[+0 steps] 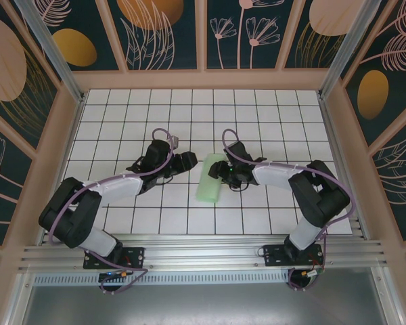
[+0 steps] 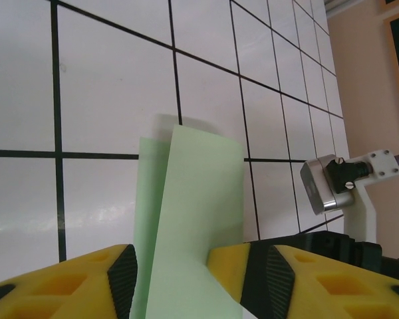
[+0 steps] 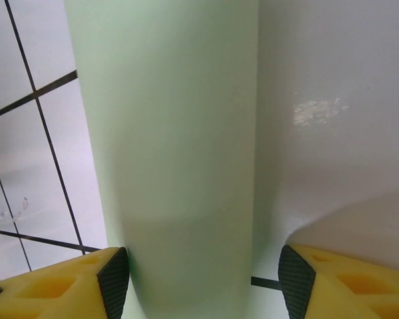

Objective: Fold a paper plane with a square sheet of paper (pick it up from the middle)
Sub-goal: Fold the square sheet of paper in half at the center of the table.

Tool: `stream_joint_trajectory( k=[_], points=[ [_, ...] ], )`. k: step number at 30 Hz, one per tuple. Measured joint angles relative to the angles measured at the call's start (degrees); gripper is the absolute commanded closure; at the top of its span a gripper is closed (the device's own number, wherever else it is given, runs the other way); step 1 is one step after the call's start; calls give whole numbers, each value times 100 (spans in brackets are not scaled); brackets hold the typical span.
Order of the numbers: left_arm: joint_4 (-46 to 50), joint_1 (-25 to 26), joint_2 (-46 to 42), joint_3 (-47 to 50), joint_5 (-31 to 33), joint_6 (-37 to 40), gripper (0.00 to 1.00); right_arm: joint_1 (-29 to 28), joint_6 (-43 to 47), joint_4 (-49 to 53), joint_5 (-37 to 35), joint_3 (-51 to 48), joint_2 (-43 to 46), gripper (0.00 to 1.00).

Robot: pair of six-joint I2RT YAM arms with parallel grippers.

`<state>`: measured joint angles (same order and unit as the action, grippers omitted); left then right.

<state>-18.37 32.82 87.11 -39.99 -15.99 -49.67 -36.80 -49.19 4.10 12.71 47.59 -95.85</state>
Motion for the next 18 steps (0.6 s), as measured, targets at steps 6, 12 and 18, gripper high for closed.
stream_joint_trajectory(
  k=[6,12,18],
  points=[
    [66,0,28,0,2,4,50,-7,284,243,61,203,-109,29],
    [70,0,33,0,2,7,52,-7,516,573,79,442,-251,30],
    [111,0,33,0,0,7,52,-7,678,850,79,629,-363,31]
  ],
)
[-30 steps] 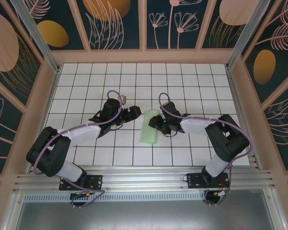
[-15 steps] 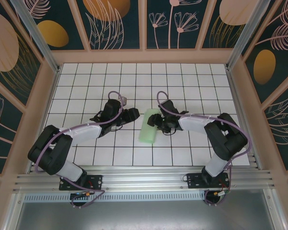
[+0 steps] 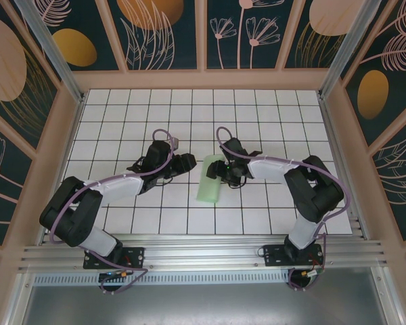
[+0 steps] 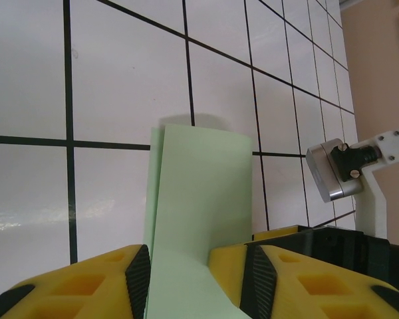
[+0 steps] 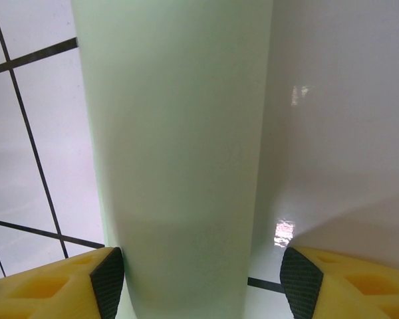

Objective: Fold a paper plane with a square sheet of paper (pick it up from the middle)
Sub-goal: Fold the square sheet of paper in half at the center of the table.

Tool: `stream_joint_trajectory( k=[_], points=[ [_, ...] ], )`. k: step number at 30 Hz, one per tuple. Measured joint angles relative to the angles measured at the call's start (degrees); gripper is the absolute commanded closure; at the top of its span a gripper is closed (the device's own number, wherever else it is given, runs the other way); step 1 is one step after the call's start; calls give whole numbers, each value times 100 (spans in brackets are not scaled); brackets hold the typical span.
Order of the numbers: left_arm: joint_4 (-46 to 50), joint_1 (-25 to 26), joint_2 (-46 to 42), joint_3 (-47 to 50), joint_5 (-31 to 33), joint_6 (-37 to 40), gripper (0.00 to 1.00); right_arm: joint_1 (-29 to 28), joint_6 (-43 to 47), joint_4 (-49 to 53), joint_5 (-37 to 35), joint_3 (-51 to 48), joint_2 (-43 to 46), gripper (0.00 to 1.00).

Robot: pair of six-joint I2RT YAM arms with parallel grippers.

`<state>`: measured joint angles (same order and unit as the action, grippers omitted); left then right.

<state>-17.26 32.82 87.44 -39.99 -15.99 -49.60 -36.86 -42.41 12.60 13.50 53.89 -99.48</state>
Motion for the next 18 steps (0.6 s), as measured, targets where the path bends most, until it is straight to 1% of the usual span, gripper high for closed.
stream_joint_trajectory(
  k=[18],
  points=[
    [15,0,83,-15,-24,2,52,0,168,549,0,424,-280,29]
  ],
)
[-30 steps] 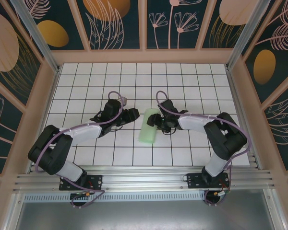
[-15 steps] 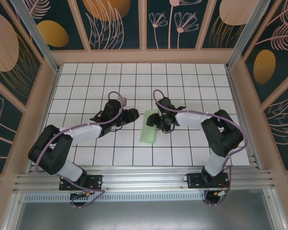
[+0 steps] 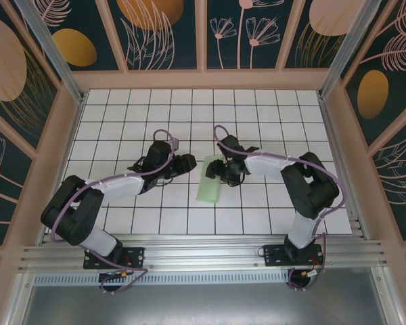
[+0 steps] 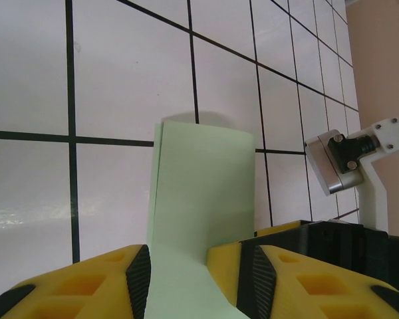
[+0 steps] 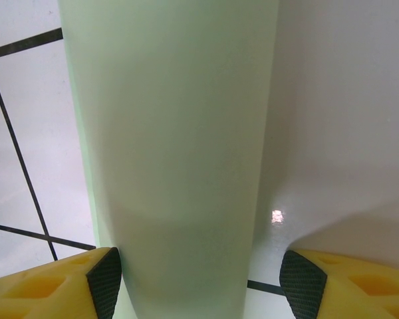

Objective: Fold a paper plane with a square sheet of paper (pick it up from the middle)
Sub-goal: Fold the square sheet of paper in half at the center of the table, then hold the square sheet of paper at the center of the table.

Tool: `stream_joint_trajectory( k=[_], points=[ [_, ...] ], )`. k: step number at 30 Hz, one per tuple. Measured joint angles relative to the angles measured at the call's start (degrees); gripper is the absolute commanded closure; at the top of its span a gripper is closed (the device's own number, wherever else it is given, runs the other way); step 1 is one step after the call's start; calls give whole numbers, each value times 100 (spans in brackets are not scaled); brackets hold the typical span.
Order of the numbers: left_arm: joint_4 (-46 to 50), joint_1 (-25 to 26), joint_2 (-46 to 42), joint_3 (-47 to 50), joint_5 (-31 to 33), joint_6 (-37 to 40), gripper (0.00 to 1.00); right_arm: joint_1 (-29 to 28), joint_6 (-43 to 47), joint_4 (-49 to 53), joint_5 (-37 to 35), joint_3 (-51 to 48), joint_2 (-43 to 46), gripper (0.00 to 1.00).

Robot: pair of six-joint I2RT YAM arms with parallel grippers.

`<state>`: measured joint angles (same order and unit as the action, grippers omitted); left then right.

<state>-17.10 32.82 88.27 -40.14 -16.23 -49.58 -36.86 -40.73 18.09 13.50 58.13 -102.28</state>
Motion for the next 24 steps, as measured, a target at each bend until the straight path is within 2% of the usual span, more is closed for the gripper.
stream_joint_trajectory(
  k=[11,18,20,24],
  points=[
    [2,0,48,-4,-39,0,53,-13,42,254,-46,203,-144,28],
    [28,0,131,-61,-138,4,56,-50,79,354,-164,260,-188,31],
    [46,0,205,-120,-177,4,58,-55,118,380,-173,278,-205,31],
    [85,0,461,-280,-308,52,72,-59,144,420,-186,302,-221,31]
  ],
)
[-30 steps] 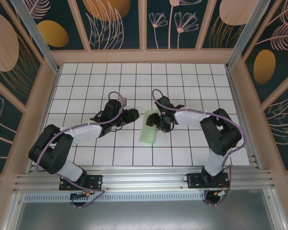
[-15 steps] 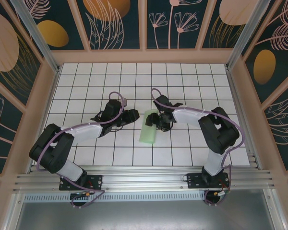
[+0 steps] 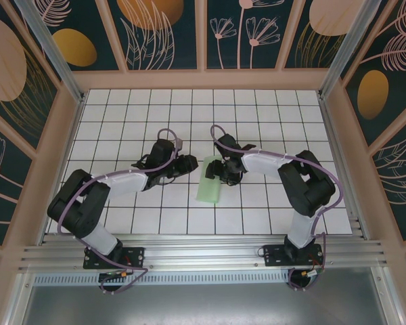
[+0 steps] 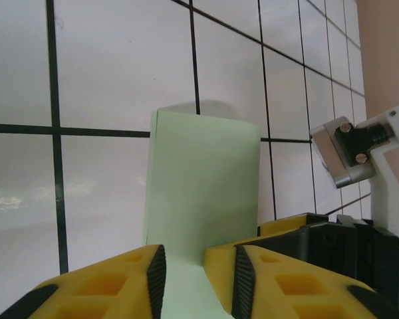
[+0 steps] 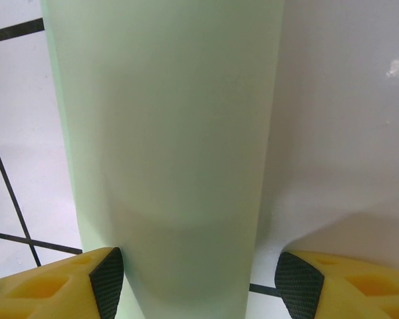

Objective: Fold a paper plane with a square sheet of paper (pick it up from the middle)
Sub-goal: Hold the square sheet of paper at the center of the table.

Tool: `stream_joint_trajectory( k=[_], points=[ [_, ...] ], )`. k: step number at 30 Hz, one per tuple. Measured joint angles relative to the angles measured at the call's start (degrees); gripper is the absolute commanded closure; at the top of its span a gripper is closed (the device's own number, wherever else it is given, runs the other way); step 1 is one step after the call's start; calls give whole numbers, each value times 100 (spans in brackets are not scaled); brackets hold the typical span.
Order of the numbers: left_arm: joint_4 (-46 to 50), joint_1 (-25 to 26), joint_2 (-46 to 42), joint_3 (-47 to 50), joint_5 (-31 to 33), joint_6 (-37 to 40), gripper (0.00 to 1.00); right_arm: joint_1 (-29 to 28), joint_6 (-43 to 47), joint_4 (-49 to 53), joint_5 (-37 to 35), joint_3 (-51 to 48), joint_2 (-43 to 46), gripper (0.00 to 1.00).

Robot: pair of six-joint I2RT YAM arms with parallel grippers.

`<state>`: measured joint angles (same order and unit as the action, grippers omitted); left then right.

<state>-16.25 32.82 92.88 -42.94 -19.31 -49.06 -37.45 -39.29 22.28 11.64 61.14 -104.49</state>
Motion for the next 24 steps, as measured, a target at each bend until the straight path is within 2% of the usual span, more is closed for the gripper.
stream_joint_trajectory(
  k=[8,24],
  points=[
    [68,0,424,-216,-284,-26,89,-7,0,26,-13,26,-22,30],
    [232,0,619,-339,-319,-31,89,-20,46,201,-24,179,-149,29]
  ],
)
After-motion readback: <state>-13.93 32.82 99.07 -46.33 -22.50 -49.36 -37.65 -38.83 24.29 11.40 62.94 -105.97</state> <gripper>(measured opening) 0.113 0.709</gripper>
